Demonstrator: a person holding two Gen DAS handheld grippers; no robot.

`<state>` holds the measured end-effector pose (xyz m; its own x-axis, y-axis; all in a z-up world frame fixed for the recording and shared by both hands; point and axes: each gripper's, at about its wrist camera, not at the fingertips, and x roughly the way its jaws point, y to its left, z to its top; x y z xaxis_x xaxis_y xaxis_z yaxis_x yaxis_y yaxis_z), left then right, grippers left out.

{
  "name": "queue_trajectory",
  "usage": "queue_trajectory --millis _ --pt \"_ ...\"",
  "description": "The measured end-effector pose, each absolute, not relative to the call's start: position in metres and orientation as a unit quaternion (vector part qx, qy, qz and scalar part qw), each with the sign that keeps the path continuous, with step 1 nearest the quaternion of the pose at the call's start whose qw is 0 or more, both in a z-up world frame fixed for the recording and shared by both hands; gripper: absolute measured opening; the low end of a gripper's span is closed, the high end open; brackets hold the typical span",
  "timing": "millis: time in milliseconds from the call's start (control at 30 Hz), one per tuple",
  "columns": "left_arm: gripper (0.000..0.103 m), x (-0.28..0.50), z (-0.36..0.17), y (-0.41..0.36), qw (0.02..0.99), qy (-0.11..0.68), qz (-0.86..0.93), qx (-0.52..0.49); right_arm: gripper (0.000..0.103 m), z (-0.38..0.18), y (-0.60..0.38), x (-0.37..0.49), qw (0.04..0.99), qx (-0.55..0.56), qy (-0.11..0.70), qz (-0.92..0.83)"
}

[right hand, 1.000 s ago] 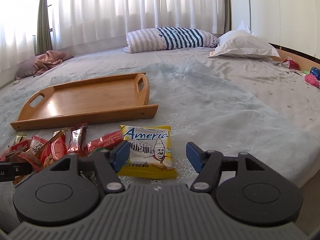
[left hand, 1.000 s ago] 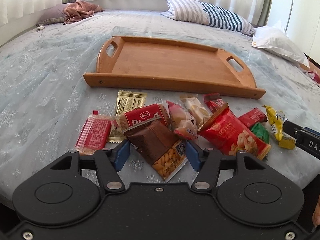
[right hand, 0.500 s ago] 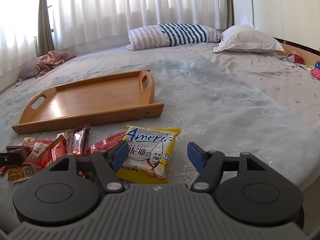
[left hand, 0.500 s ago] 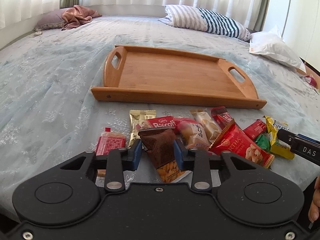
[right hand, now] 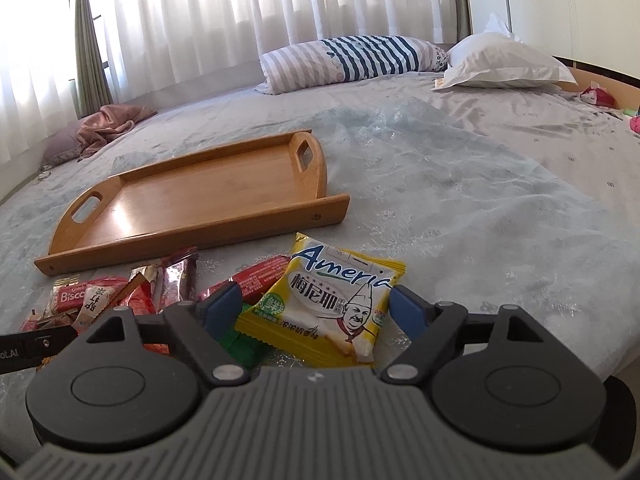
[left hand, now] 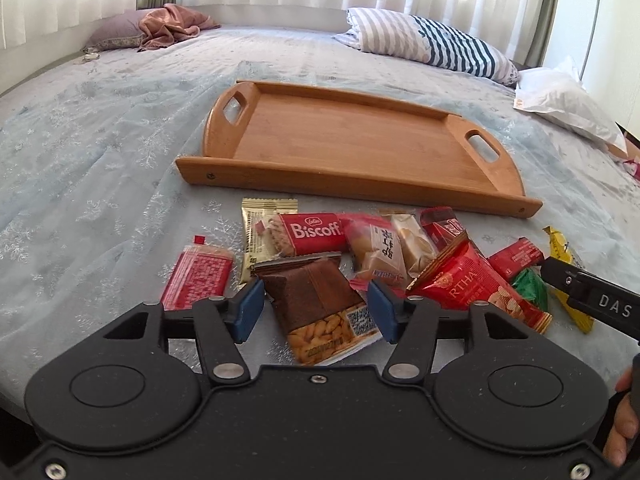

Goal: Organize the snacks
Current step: 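Grasp the brown almond bar with the left tool while the right tool grasps the yellow America packet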

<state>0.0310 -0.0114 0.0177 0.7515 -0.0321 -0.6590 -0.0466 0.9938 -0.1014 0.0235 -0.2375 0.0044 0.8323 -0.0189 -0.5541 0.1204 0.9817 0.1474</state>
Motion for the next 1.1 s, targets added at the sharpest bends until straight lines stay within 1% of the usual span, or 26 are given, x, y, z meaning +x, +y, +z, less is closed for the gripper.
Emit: queue_trajectory --millis 133,200,233,400,500,533,567,633,700,800,867,967,1033,1100 --pt "0.049 0.034 0.015 -0.018 0.937 0.348 0.001 -0.032 0.089 0.004 -0.239 0.023 0.953 0.096 0.287 -0.033" --pt "0.048 0.033 0.016 -0.020 0.937 0.347 -0.005 -0.023 0.083 0.004 -0.239 0.022 0.953 0.097 0.286 -0.032" --pt "0.047 0.032 0.017 -0.020 0.937 0.348 -0.009 -0.021 0.077 0.004 -0.239 0.021 0.953 0.098 0.285 -0.030" --pt "0.043 0.026 0.024 -0.019 0.937 0.347 -0.021 -0.017 0.071 0.006 -0.239 0.018 0.955 0.096 0.281 -0.025" --pt "0.042 0.023 0.028 -0.017 0.939 0.343 -0.028 -0.018 0.068 0.009 -0.237 0.016 0.957 0.089 0.276 -0.023" --pt "0.042 0.022 0.030 -0.017 0.939 0.342 -0.031 -0.020 0.063 0.010 -0.237 0.015 0.957 0.088 0.275 -0.021" --pt "0.042 0.021 0.032 -0.016 0.939 0.341 -0.033 -0.020 0.057 0.011 -0.236 0.015 0.957 0.086 0.276 -0.021" --pt "0.042 0.019 0.035 -0.017 0.942 0.334 -0.035 -0.016 0.057 0.011 -0.237 0.014 0.957 0.087 0.275 -0.020" --pt "0.043 0.020 0.033 -0.017 0.941 0.336 -0.036 -0.011 0.060 0.011 -0.236 0.014 0.957 0.085 0.278 -0.017" --pt "0.043 0.020 0.028 -0.015 0.936 0.348 -0.041 -0.024 0.070 0.009 -0.237 0.012 0.956 0.086 0.279 -0.017" --pt "0.048 0.019 0.025 -0.012 0.935 0.351 -0.037 -0.030 0.076 0.007 -0.238 0.010 0.956 0.092 0.277 -0.018" --pt "0.056 0.016 0.026 -0.011 0.938 0.344 -0.020 -0.038 0.081 0.007 -0.240 0.007 0.956 0.101 0.274 -0.025" --pt "0.068 0.014 0.027 -0.010 0.939 0.339 -0.010 -0.049 0.082 0.007 -0.243 0.006 0.956 0.112 0.269 -0.028" --pt "0.070 0.013 0.026 -0.010 0.939 0.338 0.001 -0.060 0.084 0.008 -0.245 0.005 0.956 0.124 0.265 -0.027"
